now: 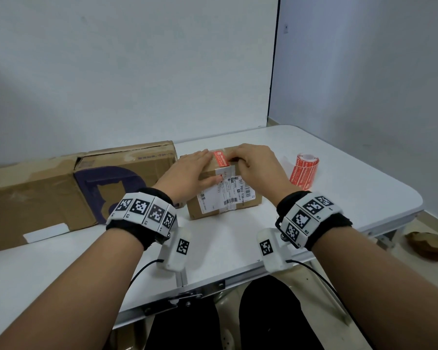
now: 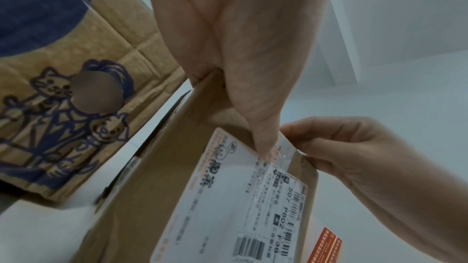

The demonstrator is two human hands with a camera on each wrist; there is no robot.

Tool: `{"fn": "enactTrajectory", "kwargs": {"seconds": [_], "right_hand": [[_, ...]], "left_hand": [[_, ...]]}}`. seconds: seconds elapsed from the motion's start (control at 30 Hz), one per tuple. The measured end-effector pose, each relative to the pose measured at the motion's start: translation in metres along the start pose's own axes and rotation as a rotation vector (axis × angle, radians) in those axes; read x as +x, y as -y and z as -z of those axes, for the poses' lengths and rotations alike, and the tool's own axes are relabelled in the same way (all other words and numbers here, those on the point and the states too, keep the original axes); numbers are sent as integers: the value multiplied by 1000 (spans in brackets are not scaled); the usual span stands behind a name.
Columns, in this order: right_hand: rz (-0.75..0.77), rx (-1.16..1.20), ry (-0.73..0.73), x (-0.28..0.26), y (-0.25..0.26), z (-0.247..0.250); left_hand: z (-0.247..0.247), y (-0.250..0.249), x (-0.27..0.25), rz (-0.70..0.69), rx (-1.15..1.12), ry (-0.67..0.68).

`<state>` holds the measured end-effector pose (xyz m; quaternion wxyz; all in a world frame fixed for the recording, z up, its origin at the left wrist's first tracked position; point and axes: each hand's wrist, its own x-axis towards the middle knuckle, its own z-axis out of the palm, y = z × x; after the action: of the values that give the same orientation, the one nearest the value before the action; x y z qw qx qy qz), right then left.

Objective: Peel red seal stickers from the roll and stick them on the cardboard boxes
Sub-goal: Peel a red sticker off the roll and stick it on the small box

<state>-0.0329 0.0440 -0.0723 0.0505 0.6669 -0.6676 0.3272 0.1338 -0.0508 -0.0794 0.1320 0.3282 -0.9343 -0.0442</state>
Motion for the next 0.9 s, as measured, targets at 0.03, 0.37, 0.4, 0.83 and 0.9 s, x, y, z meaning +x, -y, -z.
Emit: {"fn": "enactTrajectory", "kwargs": {"seconds": [0.03,0.37,0.4,0.83,0.9], "right_hand": [[-7,-9,22,0,1,0],[13,-219,135,5,5,-8],[20,-207,126,4,7,-8],[183,-32,-103,-8,3,-14],[125,-14,-76,-6,0,-15]], "left_hand": [[0,0,0,0,0,-4],[1,-7,1,-4,7,-8],[1,-6,2,0,4,-5],[-3,0,2,-29,-59,-23],[-3,-1,1,-32,-52,-18]]}}
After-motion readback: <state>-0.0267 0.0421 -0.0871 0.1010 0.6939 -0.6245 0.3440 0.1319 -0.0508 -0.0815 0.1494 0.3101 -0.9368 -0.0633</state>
